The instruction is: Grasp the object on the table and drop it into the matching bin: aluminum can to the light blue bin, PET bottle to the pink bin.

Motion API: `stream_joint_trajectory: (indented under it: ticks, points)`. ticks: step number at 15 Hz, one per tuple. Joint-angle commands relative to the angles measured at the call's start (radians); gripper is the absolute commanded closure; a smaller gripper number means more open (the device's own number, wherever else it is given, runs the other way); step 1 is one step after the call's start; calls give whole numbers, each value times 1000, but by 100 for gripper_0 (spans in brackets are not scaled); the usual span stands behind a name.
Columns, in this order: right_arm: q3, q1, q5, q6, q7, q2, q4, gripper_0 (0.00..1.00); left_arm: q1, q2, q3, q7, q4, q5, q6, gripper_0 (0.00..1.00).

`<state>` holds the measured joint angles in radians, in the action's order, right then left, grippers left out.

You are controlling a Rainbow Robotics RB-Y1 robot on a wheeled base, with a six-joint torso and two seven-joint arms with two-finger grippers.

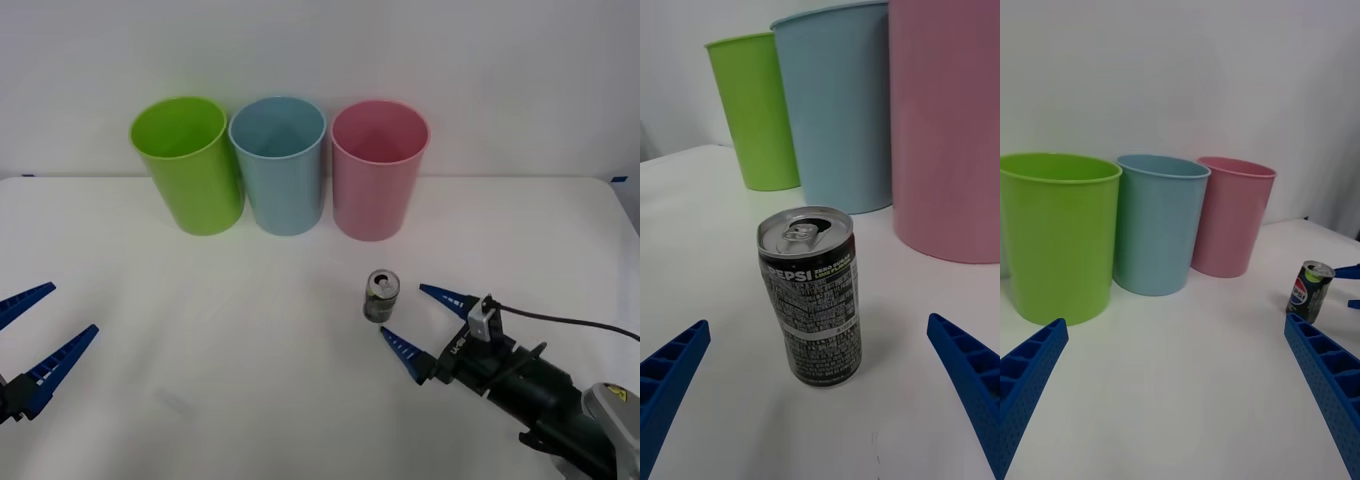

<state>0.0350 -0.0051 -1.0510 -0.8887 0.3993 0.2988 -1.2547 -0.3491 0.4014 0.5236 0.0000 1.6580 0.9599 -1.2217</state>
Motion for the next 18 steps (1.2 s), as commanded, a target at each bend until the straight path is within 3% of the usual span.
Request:
stream_joint_trajectory:
  ticks: [1,18]
  points:
    - [31,-15,0,47,4,-10,0,0,0,0,0,0,0,0,0,0]
    - [184,-90,19,284,16,-33,0,0,0,0,0,0,0,0,0,0]
